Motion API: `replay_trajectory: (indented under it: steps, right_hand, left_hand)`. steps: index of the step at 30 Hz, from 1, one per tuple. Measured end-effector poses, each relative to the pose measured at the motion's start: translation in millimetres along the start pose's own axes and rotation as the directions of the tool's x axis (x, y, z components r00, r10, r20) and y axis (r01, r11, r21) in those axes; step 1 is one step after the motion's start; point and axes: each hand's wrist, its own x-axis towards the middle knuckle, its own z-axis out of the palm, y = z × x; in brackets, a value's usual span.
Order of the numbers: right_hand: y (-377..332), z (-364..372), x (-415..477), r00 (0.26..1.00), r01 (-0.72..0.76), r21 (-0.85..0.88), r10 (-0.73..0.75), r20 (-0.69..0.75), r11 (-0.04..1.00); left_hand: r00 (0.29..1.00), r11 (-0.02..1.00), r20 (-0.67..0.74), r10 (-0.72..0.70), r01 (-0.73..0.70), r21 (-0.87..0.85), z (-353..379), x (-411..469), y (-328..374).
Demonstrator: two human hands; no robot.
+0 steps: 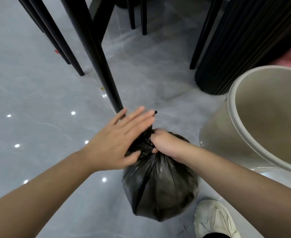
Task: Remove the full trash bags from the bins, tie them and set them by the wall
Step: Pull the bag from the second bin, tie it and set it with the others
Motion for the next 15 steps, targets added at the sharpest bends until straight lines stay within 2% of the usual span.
replay_trajectory:
  steps: [1, 3, 5, 7, 10, 11, 12, 13, 15]
  right_hand:
    - [-0.3, -1.0, -2.1, 0.999, 0.029, -0.076, -0.028, 0.022, 0.997]
    - [-1.3, -2.2, -5.3, 0.997, 0.054, -0.144, -0.046, 0.060, 0.988]
    - [-1.2, -3.3, -8.7, 0.994, 0.043, -0.070, -0.036, 0.103, 0.997]
    - [-0.8, -5.7, -12.5, 0.986, 0.050, 0.016, -0.052, 0.159, 0.999]
    - [6.5, -10.4, -15.3, 0.967, 0.140, -0.055, -0.124, 0.223, 0.989]
    - [7.8, -12.2, -16.9, 0.962, 0.164, -0.095, -0.137, 0.237, 0.982]
    - [9.2, -14.9, -17.7, 0.957, 0.195, -0.139, -0.157, 0.245, 0.971]
    - [10.3, -18.9, -18.6, 0.950, 0.234, -0.176, -0.186, 0.251, 0.956]
    - [12.0, -27.7, -20.4, 0.927, 0.324, -0.224, -0.261, 0.270, 0.919]
  left_hand:
    - [0.996, 0.996, 0.075, 0.055, -0.060, 0.060, 4.8, -0.7, -0.4]
    - [0.984, 0.989, 0.174, 0.036, -0.060, 0.135, 15.5, 0.9, -0.4]
    - [0.982, 0.987, 0.185, -0.039, 0.010, 0.158, 24.8, 2.4, -1.7]
    - [0.982, 0.991, 0.159, -0.099, 0.084, 0.101, 26.5, 5.2, -1.8]
    - [0.929, 0.951, 0.279, -0.244, 0.285, -0.117, 20.5, 8.8, 1.9]
    - [0.882, 0.880, 0.348, -0.317, 0.410, -0.240, 18.0, 9.7, 2.5]
    - [0.817, 0.751, 0.431, -0.384, 0.547, -0.369, 13.6, 11.2, 3.5]
    - [0.753, 0.595, 0.504, -0.423, 0.651, -0.472, 9.2, 12.9, 3.4]
    - [0.643, 0.296, 0.609, -0.465, 0.761, -0.577, 3.2, 13.8, 2.0]
